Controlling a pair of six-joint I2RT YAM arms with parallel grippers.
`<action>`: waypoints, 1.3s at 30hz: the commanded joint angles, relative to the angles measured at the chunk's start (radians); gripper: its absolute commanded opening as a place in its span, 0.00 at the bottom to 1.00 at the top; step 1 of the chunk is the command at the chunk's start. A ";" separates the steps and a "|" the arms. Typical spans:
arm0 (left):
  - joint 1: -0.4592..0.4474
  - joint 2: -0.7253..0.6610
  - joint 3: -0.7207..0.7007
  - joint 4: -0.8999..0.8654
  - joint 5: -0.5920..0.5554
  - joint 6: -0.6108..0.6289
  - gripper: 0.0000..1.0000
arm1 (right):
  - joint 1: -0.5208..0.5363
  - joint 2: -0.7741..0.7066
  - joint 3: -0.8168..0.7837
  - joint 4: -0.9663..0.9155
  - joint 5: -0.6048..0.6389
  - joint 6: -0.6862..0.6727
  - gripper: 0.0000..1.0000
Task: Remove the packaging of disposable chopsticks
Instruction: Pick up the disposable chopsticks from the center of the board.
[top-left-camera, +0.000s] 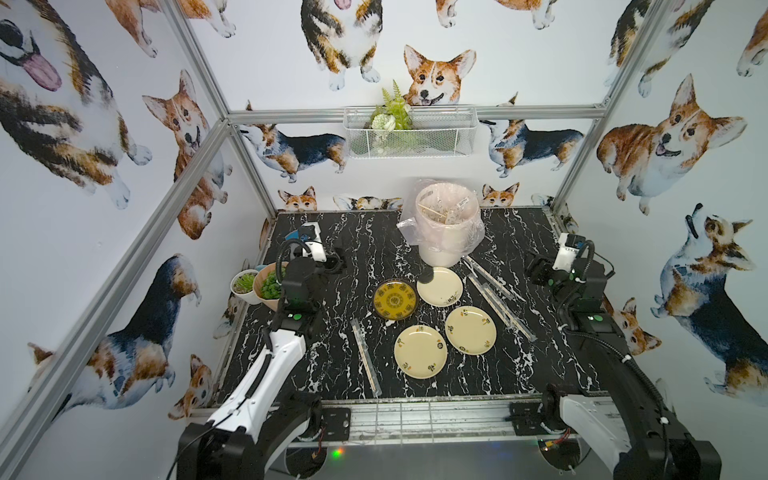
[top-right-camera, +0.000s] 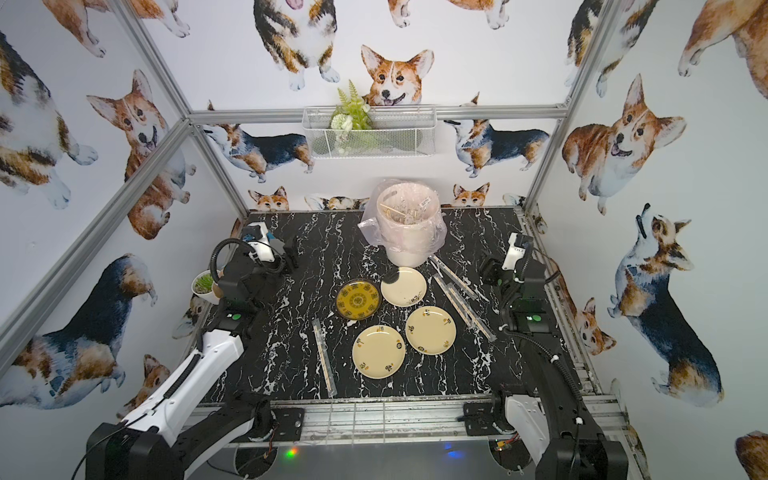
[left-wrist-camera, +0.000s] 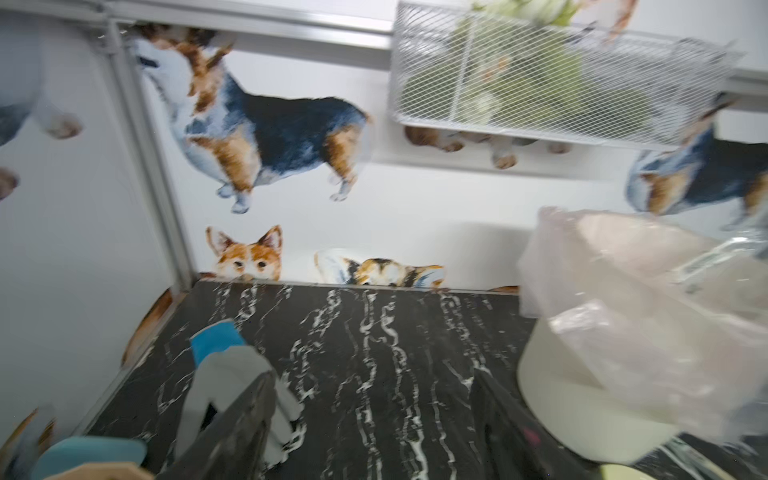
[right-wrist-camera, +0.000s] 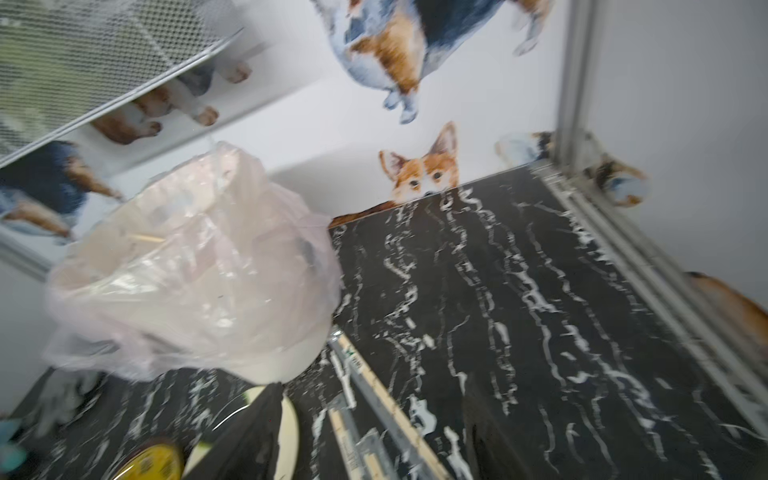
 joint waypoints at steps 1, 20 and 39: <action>-0.095 0.005 0.184 -0.319 0.070 -0.003 0.74 | 0.121 0.021 0.100 -0.318 -0.135 0.037 0.66; -0.147 -0.383 0.010 -0.599 -0.289 -0.031 0.75 | 1.117 0.739 0.605 -0.526 0.111 0.113 0.42; -0.123 -0.583 -0.128 -0.459 -0.513 0.312 0.79 | 1.194 1.376 1.230 -0.895 0.130 -0.054 0.53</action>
